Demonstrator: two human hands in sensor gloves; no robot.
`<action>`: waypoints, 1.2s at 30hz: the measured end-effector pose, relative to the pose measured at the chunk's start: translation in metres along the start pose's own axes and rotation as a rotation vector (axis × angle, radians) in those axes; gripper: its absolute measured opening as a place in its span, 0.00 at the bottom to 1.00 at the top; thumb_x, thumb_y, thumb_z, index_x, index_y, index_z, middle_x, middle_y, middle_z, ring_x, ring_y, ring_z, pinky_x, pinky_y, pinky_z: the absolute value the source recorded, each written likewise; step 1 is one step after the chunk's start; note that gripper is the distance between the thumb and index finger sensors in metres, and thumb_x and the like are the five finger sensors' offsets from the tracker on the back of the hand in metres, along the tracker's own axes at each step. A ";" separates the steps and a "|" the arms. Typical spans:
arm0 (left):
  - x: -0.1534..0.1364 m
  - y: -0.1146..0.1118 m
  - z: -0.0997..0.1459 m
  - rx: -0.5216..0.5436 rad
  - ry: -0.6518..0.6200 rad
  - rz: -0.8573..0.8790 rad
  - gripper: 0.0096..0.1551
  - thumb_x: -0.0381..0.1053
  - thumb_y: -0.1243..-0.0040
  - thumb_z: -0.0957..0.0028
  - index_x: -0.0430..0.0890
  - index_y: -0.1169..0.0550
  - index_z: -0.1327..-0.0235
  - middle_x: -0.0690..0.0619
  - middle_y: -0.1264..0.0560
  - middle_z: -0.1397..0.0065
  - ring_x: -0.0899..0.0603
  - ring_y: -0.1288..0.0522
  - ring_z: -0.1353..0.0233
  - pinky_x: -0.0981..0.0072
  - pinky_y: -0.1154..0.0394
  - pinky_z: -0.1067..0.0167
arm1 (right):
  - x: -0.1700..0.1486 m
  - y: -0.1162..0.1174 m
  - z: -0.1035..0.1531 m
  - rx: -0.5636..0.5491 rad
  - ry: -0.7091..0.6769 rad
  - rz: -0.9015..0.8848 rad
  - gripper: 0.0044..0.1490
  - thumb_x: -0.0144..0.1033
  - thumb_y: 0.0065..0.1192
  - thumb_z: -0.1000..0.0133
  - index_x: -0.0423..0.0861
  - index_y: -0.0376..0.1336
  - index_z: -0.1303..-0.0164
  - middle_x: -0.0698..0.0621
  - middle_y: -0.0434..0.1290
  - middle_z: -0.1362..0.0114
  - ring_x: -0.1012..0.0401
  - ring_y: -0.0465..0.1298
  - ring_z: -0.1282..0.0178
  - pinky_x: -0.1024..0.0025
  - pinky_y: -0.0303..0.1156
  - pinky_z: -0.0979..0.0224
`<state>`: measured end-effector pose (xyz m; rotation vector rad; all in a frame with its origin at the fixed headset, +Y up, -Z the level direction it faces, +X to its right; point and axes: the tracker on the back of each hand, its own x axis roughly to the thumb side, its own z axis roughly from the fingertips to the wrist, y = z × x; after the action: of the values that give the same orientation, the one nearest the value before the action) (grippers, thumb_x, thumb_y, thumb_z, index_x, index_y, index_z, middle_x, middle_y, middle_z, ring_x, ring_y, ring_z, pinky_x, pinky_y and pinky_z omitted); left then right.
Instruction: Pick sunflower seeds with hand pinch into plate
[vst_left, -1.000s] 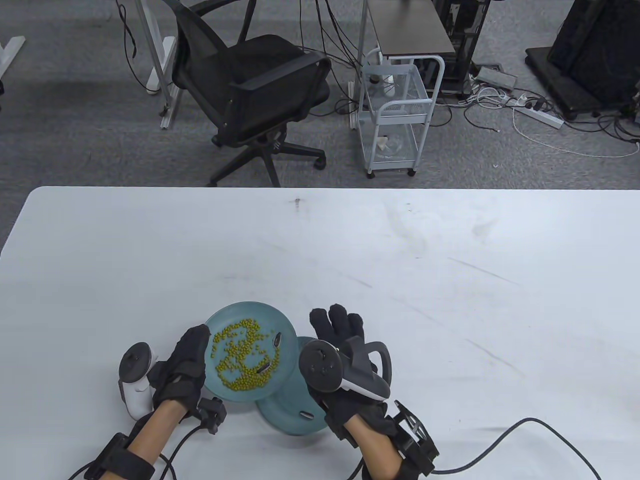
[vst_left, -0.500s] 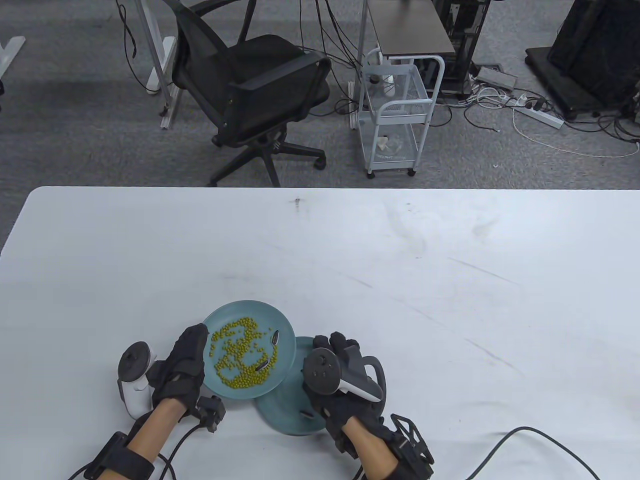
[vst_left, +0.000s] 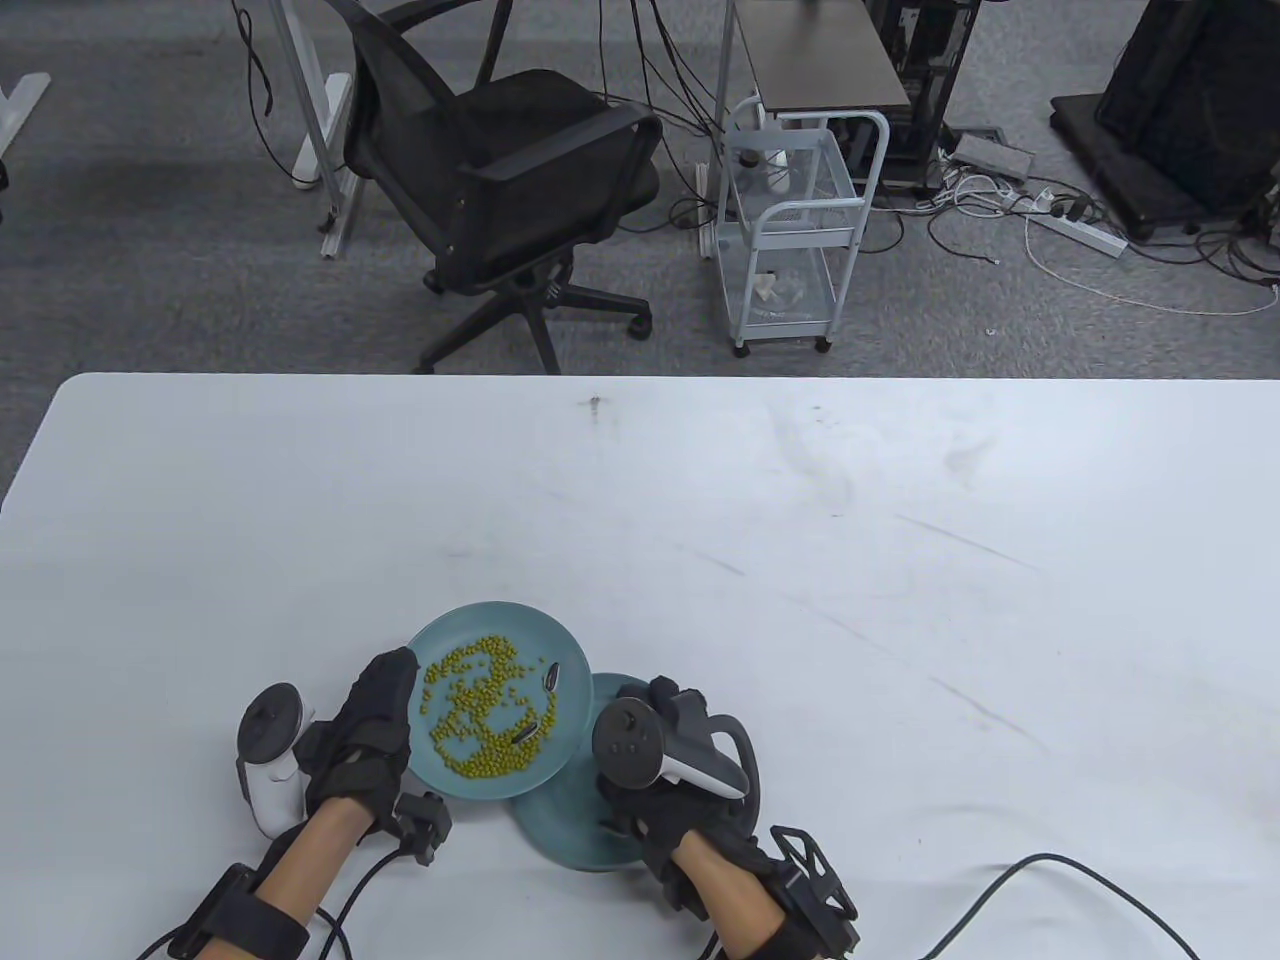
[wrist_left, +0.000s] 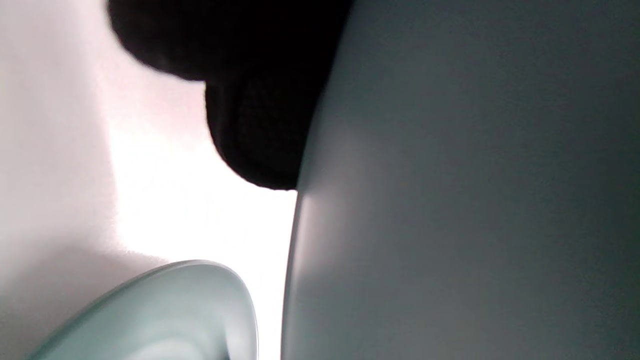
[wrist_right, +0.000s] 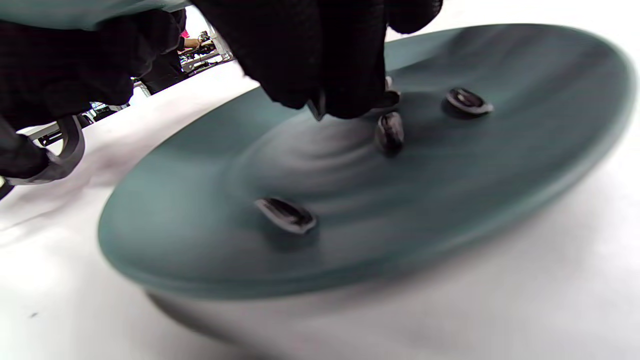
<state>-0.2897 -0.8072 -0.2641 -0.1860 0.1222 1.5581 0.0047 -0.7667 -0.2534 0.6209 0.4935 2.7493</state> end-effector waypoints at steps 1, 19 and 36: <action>0.000 0.000 0.000 0.002 -0.001 -0.001 0.27 0.62 0.56 0.31 0.44 0.36 0.32 0.44 0.20 0.46 0.46 0.14 0.63 0.67 0.18 0.69 | 0.000 0.000 0.000 0.001 0.000 -0.003 0.22 0.29 0.72 0.39 0.27 0.74 0.45 0.25 0.50 0.17 0.22 0.43 0.21 0.22 0.38 0.28; -0.001 -0.001 -0.001 -0.011 -0.009 -0.002 0.27 0.62 0.56 0.31 0.44 0.36 0.32 0.44 0.20 0.46 0.47 0.14 0.63 0.67 0.18 0.69 | -0.004 -0.002 0.002 -0.020 0.019 -0.032 0.22 0.29 0.72 0.39 0.27 0.74 0.45 0.25 0.50 0.17 0.22 0.43 0.21 0.22 0.38 0.28; -0.002 -0.002 -0.001 -0.021 -0.005 0.012 0.26 0.62 0.57 0.31 0.44 0.36 0.32 0.45 0.20 0.46 0.47 0.14 0.63 0.67 0.18 0.69 | -0.010 -0.008 0.005 -0.054 0.048 -0.081 0.22 0.29 0.72 0.39 0.26 0.74 0.46 0.25 0.50 0.17 0.22 0.43 0.21 0.22 0.38 0.28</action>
<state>-0.2880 -0.8090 -0.2643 -0.1976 0.1033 1.5722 0.0174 -0.7611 -0.2558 0.5123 0.4437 2.6961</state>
